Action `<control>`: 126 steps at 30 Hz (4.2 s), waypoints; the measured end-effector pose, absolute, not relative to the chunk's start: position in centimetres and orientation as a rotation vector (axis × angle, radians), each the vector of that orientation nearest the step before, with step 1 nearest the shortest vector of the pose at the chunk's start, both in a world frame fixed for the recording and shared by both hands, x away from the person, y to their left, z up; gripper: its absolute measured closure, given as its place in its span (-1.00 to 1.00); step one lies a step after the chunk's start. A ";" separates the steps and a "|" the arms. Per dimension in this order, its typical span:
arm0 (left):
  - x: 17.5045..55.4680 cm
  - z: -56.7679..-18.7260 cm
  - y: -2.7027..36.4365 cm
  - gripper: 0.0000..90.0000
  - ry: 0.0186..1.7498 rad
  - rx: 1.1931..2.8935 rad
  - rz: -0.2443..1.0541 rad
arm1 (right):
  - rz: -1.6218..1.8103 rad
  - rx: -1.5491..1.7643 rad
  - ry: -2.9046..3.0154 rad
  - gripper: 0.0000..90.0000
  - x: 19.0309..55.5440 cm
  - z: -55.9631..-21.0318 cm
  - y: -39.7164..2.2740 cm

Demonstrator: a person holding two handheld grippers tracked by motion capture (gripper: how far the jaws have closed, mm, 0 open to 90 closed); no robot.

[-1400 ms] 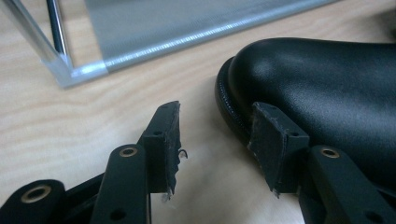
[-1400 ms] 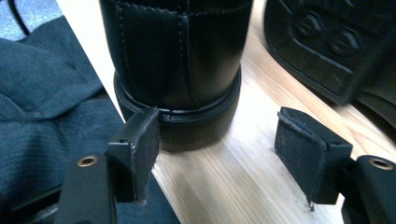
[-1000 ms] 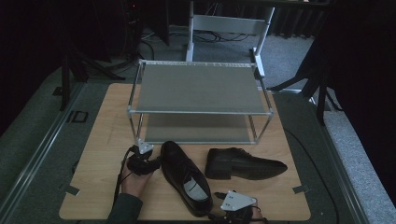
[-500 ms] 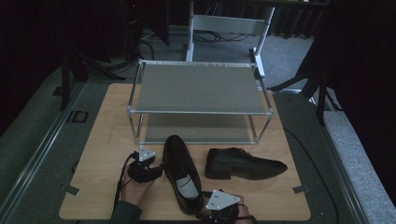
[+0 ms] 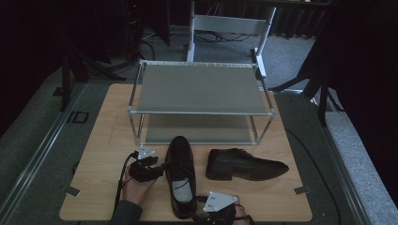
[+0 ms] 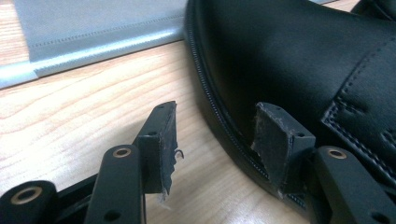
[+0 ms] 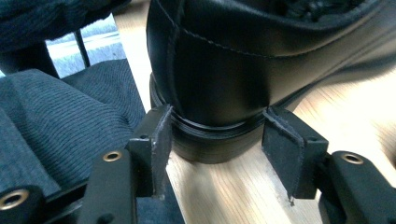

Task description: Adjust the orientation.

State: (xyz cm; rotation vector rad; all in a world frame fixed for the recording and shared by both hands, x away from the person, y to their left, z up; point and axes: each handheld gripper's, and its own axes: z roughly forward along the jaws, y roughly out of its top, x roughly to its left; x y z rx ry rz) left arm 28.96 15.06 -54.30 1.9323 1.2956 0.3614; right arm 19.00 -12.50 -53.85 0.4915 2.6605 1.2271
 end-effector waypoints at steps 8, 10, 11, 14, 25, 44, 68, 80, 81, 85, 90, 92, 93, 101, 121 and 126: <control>30.1 -54.9 15.6 0.07 1.339 1.933 0.383 | 1.245 0.514 2.657 -0.18 19.2 -54.0 -12.0; 30.5 -55.0 16.0 0.07 1.368 1.925 0.419 | 1.246 0.518 2.660 -0.19 19.3 -54.0 -11.7; 30.9 -55.1 16.2 0.08 1.388 1.931 0.449 | 1.249 0.521 2.660 -0.19 19.3 -54.1 -11.5; 32.1 -55.5 16.7 0.13 1.443 1.939 0.528 | 1.251 0.521 2.662 -0.20 19.5 -54.1 -11.2; 35.5 -55.8 17.1 0.17 1.463 1.942 0.599 | 1.264 0.530 2.669 -0.20 19.6 -54.2 -11.3; 31.9 -55.5 17.0 0.06 1.409 1.946 0.485 | 1.171 0.970 2.304 -0.18 25.8 -47.8 -21.0; 30.9 -55.5 16.8 0.05 1.401 1.929 0.436 | 1.018 1.286 2.081 -0.25 29.3 -45.9 -28.1; 30.6 -55.4 16.3 0.05 1.380 1.935 0.433 | 1.001 1.353 2.090 -0.30 29.1 -47.2 -29.5; 30.6 -55.4 16.2 0.05 1.381 1.934 0.431 | 1.009 1.361 2.089 -0.30 29.1 -47.2 -29.6; 30.5 -55.4 16.3 0.05 1.382 1.931 0.426 | 1.021 1.350 2.089 -0.22 28.8 -47.3 -29.5; 30.5 -55.3 16.2 0.05 1.378 1.930 0.423 | 1.063 1.336 2.126 -0.21 28.1 -47.2 -29.9; 30.5 -55.3 16.1 0.05 1.378 1.931 0.421 | 1.086 1.329 2.150 -0.21 27.7 -47.2 -30.2; 30.5 -55.3 16.1 0.05 1.377 1.931 0.420 | 1.097 1.326 2.163 -0.21 27.5 -47.1 -30.3; 30.5 -55.4 15.9 0.05 1.375 1.938 0.418 | 1.131 1.287 2.251 -0.28 24.7 -47.4 -31.0; 30.4 -55.3 16.0 0.05 1.373 1.935 0.426 | 1.162 1.304 2.227 -0.31 22.8 -48.0 -32.0; 30.4 -55.4 15.9 0.05 1.374 1.940 0.424 | 1.125 1.324 2.218 -0.35 21.8 -48.3 -33.5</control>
